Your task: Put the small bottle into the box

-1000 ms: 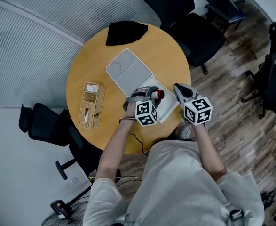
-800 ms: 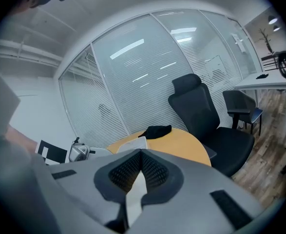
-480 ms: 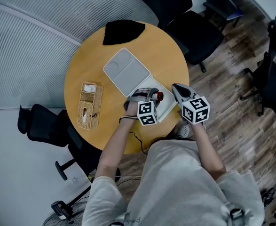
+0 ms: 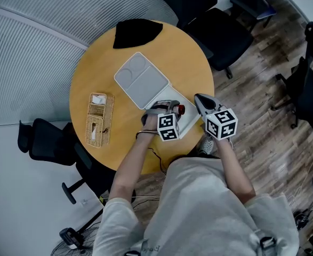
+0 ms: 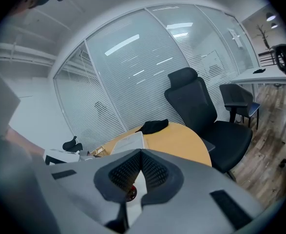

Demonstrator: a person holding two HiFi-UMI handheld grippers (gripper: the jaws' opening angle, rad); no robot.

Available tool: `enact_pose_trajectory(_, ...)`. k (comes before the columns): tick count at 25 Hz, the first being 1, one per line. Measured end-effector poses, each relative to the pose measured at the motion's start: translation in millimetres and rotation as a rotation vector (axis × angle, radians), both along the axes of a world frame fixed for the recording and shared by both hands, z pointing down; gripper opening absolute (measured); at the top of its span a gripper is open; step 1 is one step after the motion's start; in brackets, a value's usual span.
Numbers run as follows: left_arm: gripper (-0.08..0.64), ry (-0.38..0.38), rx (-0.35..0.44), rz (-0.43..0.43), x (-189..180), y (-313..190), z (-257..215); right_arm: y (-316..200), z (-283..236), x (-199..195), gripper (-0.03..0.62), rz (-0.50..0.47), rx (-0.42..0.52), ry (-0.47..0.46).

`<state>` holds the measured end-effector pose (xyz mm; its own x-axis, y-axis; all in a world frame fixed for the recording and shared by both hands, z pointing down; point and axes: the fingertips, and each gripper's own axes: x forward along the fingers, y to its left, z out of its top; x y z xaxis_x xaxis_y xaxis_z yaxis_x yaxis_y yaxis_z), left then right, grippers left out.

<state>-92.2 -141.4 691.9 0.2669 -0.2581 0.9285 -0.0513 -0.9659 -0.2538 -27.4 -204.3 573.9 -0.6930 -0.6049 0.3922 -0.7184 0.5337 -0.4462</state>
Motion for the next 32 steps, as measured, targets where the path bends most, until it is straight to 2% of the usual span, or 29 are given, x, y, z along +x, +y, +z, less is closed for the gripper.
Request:
enact_pose_trajectory(9,0.236,-0.023,-0.048,0.005,-2,-1,22,3,14,2,0.017,0.010,-0.035,0.016)
enact_pose_trajectory(18,0.236,-0.059,-0.081,0.084,5,7,40,4,24,11,0.017,0.035,-0.059,0.029)
enact_pose_trajectory(22,0.236,-0.064,-0.133,0.090,6,11,44,4,26,11,0.017,0.041,-0.064,0.028)
enact_pose_trajectory(32,0.236,-0.139,-0.191,0.163,5,17,51,12,30,27,0.017,0.083,-0.089,0.011)
